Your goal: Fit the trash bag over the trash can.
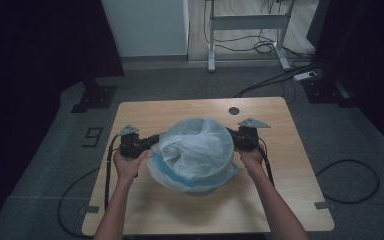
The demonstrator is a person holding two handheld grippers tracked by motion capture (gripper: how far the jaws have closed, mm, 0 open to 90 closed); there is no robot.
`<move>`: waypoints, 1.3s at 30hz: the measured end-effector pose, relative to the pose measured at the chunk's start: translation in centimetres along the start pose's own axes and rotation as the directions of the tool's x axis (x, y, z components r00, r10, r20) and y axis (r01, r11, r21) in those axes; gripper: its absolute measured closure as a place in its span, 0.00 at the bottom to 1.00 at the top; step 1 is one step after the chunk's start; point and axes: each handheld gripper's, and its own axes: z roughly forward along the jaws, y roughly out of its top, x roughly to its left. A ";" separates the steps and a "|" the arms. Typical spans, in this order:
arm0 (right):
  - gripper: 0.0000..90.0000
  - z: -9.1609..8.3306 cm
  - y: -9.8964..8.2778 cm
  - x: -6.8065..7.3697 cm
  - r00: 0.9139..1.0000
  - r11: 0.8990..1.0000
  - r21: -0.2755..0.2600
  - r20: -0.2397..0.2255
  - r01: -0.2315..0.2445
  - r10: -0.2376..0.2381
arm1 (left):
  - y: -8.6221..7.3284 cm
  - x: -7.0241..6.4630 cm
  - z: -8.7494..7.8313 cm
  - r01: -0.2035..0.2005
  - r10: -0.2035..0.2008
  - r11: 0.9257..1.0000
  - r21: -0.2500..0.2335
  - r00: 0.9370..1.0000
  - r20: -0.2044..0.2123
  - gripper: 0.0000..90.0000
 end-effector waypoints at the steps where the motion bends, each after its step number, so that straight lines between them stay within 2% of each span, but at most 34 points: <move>1: 0.99 0.0 -0.1 0.0 1.000 1.000 0.002 0.000 0.001 -0.001 | -0.2 -0.1 0.0 -0.005 0.005 1.000 0.000 1.000 0.002 0.99; 5: 0.99 -0.3 -0.7 0.0 1.000 1.000 0.007 -0.002 0.006 -0.006 | -0.8 -0.4 0.0 -0.029 0.029 0.999 0.019 1.000 0.000 0.99; 11: 0.99 -0.7 -1.0 -0.1 1.000 1.000 -0.010 -0.011 -0.008 0.008 | -1.2 -0.7 -0.1 -0.036 0.036 0.999 0.021 0.999 -0.003 0.98; 16: 0.78 -2.0 -0.5 -0.6 0.998 0.996 -0.082 0.040 -0.039 0.042 | -1.1 -0.6 -0.5 -0.029 0.029 1.000 0.008 1.000 -0.011 0.98; 21: 0.66 -4.1 0.0 -1.1 0.995 0.989 -0.136 0.076 -0.054 0.064 | -1.0 -0.5 -0.8 -0.022 0.022 1.000 -0.003 1.000 -0.012 0.98; 25: 0.64 -6.1 -0.1 -0.8 0.998 0.988 -0.148 0.040 -0.037 0.043 | -1.0 -0.6 -0.8 -0.027 0.027 1.000 -0.003 1.000 -0.014 0.98; 30: 0.59 -9.3 -1.6 0.5 0.999 0.990 -0.142 -0.042 0.003 -0.009 | -1.0 -0.7 -0.9 -0.021 0.021 1.000 -0.012 1.000 -0.010 0.98; 34: 0.52 -11.5 -3.4 1.6 0.991 0.991 -0.131 -0.134 0.002 -0.020 | -1.0 -0.8 -1.1 -0.017 0.017 1.000 -0.019 1.000 -0.009 0.98; 37: 0.49 -12.6 -4.5 2.4 0.984 0.992 -0.127 -0.177 0.012 -0.035 | -0.9 -0.9 -1.1 -0.021 0.020 0.999 -0.027 1.000 -0.009 0.98; 39: 0.46 -13.2 -5.1 2.9 0.975 0.992 -0.126 -0.218 0.011 -0.038 | -1.0 -0.9 -1.1 -0.021 0.020 0.999 -0.025 1.000 -0.011 0.98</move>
